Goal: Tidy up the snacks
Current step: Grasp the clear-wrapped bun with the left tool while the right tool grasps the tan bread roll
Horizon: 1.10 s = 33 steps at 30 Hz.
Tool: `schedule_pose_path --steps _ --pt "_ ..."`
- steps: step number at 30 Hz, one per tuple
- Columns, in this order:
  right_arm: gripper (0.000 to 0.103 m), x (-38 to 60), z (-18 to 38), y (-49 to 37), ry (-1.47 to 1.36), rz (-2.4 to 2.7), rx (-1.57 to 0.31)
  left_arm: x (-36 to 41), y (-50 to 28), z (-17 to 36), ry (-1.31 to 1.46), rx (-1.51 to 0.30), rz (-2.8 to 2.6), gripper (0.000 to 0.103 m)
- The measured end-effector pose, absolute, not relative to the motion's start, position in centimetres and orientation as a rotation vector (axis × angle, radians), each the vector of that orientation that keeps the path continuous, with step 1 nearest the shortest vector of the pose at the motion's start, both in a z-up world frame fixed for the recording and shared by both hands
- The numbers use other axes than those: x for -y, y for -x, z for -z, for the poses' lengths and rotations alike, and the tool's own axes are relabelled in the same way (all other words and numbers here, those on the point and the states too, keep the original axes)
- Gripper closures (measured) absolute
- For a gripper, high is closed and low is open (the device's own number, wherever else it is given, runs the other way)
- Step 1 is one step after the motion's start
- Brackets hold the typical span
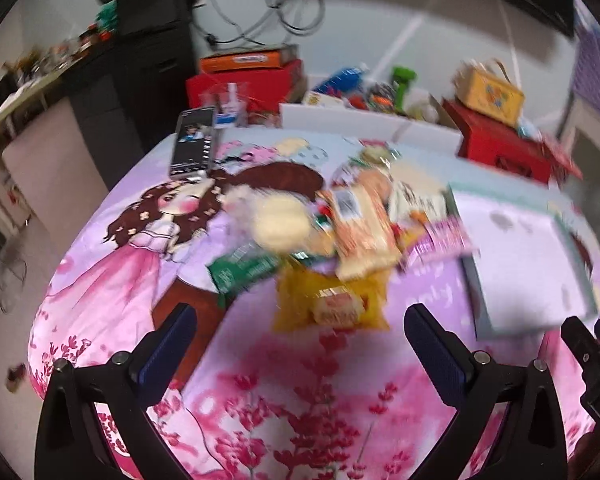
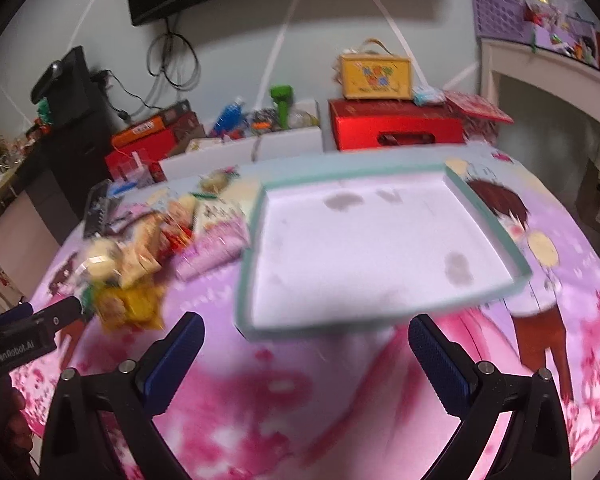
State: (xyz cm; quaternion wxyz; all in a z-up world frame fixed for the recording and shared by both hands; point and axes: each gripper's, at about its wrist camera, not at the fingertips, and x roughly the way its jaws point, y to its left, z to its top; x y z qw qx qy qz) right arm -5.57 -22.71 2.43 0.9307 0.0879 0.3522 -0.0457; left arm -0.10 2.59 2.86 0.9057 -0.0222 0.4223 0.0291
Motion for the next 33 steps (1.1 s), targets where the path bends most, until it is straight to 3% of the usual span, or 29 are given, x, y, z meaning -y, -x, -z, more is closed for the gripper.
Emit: schedule_pose_path --steps 12,33 --pt "0.000 17.9 -3.0 0.3 -0.156 -0.010 -0.757 -9.2 -1.6 -1.3 0.167 -0.946 -0.101 0.000" --pt "0.001 7.9 -1.0 -8.1 -0.005 -0.167 -0.865 -11.5 -10.4 0.9 0.279 -1.066 0.006 0.001"
